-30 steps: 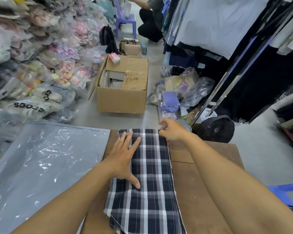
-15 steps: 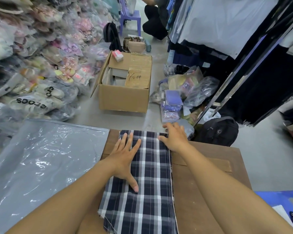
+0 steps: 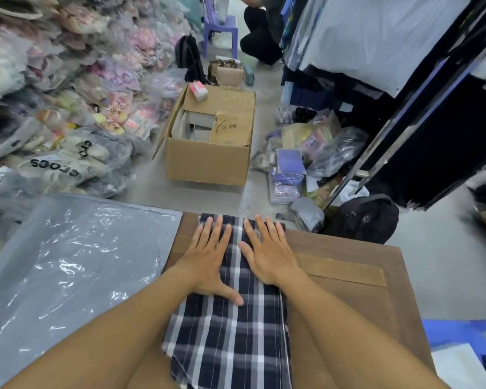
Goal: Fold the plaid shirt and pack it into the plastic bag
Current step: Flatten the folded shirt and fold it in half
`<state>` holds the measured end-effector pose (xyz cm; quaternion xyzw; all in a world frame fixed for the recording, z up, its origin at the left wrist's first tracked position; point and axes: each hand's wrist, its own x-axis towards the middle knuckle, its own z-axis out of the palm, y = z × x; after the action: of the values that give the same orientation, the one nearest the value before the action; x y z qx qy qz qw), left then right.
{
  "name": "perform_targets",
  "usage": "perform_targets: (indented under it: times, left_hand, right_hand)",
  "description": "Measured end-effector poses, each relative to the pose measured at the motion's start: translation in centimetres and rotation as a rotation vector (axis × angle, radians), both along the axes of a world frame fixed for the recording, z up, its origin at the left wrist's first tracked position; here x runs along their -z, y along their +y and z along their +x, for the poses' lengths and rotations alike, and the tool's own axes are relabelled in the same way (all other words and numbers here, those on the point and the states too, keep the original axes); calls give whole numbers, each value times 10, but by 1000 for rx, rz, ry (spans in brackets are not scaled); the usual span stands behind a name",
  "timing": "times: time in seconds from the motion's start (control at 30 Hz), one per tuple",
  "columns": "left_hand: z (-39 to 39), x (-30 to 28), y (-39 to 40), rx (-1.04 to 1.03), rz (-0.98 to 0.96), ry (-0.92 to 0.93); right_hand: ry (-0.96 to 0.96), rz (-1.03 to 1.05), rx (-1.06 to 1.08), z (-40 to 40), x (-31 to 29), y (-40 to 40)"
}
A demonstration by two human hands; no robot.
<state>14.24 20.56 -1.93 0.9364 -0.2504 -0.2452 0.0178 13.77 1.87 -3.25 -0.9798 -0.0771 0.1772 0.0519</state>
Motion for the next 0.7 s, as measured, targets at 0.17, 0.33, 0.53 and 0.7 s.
perform_targets:
  times: [0.17, 0.33, 0.53, 0.7]
  left_hand:
    - [-42, -20, 7, 102, -102, -6]
    - [-85, -20, 21, 180, -62, -50]
    - [-98, 2, 20, 180, -63, -89]
    - [-92, -1, 17, 151, -50, 4]
  right_hand:
    - [-57, 107, -9, -32, -18, -2]
    - [-90, 133, 14, -105, -16, 1]
    - [-66, 114, 48, -141, 7, 11]
    - [-95, 194, 78, -140, 3, 12]
